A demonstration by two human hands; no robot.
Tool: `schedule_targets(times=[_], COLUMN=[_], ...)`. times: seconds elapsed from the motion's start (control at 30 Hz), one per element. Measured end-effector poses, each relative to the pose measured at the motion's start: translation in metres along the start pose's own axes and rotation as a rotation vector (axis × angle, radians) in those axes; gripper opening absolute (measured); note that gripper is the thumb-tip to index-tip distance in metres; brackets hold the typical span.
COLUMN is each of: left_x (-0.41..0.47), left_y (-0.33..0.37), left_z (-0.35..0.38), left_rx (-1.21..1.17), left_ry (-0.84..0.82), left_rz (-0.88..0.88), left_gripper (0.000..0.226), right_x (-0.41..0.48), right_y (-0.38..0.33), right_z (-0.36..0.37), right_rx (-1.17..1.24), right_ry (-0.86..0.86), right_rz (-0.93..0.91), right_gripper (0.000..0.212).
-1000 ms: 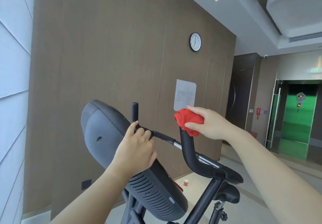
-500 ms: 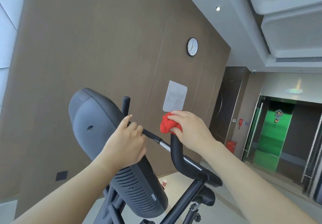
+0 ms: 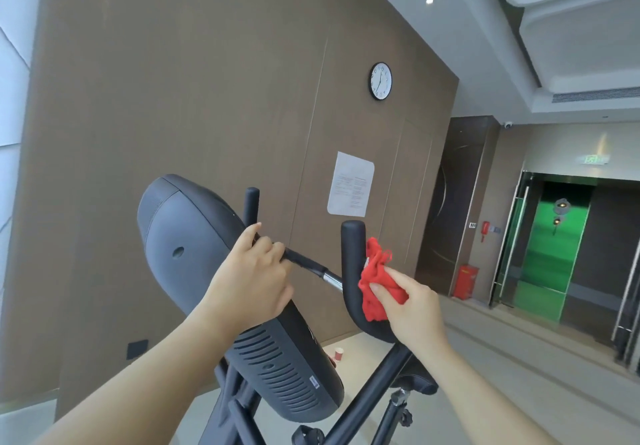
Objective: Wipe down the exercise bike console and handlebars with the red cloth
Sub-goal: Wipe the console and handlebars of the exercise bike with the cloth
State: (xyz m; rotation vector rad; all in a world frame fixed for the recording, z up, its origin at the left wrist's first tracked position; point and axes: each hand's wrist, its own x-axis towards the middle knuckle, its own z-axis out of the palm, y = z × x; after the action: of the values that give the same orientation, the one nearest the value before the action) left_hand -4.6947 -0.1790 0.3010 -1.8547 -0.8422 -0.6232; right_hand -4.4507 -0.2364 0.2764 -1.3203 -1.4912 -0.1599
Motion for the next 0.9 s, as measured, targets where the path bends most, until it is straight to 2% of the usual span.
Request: schedule_targets(times=[0.07, 0.13, 0.2, 0.3, 0.47, 0.6, 0.67, 0.7, 0.8, 0.9], left_x=[0.0, 0.0, -0.001, -0.001, -0.001, 0.01, 0.024, 0.033, 0.058, 0.078], left_y=[0.002, 0.003, 0.003, 0.004, 0.009, 0.018, 0.026, 0.031, 0.051, 0.071], left_z=[0.0, 0.001, 0.002, 0.003, 0.002, -0.007, -0.013, -0.017, -0.023, -0.028], left_rx=[0.005, 0.004, 0.004, 0.011, 0.016, -0.109, -0.221, -0.298, -0.501, -0.542], left_ry=[0.019, 0.043, 0.055, 0.044, -0.018, -0.077, -0.107, -0.099, -0.007, 0.043], left_rz=[-0.014, -0.032, -0.049, -0.078, -0.156, -0.297, -0.405, -0.462, -0.642, -0.674], left_gripper=[0.032, 0.035, 0.033, 0.032, 0.036, 0.032, 0.032, 0.032, 0.023, 0.023], right_x=[0.003, 0.01, 0.015, 0.016, 0.011, 0.028, 0.03, 0.028, 0.025, 0.03], right_y=[0.01, 0.014, 0.013, 0.021, 0.057, 0.058, 0.053, 0.054, 0.068, 0.095], right_z=[-0.005, -0.004, 0.002, 0.005, -0.011, -0.01, -0.004, 0.0, -0.001, -0.013], right_rx=[0.079, 0.141, 0.179, 0.06, -0.129, 0.117, 0.178, 0.128, -0.222, -0.285], right_ry=[-0.044, -0.071, -0.147, -0.283, -0.468, -0.393, -0.425, -0.477, -0.54, -0.573], right_rz=[0.121, 0.142, 0.12, 0.025, -0.09, -0.026, -0.082, -0.161, -0.368, -0.446], right_gripper=[0.029, 0.028, 0.036, 0.042, 0.026, 0.022, 0.019, 0.017, 0.037, 0.037])
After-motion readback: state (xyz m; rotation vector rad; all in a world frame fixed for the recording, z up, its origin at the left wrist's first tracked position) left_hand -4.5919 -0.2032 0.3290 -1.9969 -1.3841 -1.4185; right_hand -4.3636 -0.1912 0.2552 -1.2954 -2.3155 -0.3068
